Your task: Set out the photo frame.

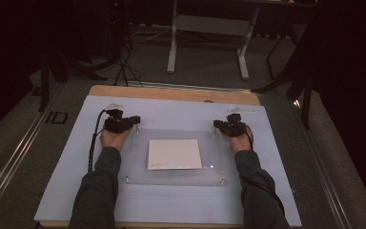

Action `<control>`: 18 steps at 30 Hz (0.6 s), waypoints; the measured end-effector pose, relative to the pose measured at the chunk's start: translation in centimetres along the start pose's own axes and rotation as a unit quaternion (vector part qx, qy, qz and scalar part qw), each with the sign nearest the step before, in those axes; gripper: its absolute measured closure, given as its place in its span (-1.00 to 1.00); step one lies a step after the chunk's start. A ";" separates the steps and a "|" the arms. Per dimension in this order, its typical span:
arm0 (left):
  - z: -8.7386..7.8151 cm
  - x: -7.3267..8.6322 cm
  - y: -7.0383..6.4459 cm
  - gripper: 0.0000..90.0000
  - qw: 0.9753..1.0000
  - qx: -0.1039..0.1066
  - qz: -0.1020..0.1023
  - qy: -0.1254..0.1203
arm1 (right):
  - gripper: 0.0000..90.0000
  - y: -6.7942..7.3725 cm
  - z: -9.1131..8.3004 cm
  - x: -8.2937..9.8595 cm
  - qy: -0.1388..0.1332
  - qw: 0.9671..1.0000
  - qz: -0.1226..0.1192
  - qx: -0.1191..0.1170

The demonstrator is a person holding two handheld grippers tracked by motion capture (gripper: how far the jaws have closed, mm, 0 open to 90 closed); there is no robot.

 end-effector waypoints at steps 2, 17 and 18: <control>0.3 -0.1 0.1 0.87 1.000 -0.008 0.005 0.008 | 0.90 -0.1 0.2 -0.1 0.000 1.000 0.008 0.002; 1.4 -0.1 0.6 0.88 0.999 -0.021 -0.039 0.002 | 0.88 -0.5 1.0 -0.4 -0.001 0.999 0.027 0.021; 1.4 -0.1 0.6 0.88 0.999 -0.024 -0.039 0.001 | 0.86 -0.5 1.0 -0.4 -0.001 1.000 0.022 0.022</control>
Point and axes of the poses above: each handheld gripper's, and its own axes: z roughly forward along the jaws, x roughly out of its underside, y roughly to its left, the point moved 8 cm from there along z, roughly forward along the jaws, and after that the axes turned 15 degrees about -y, right-handed, at the moved point
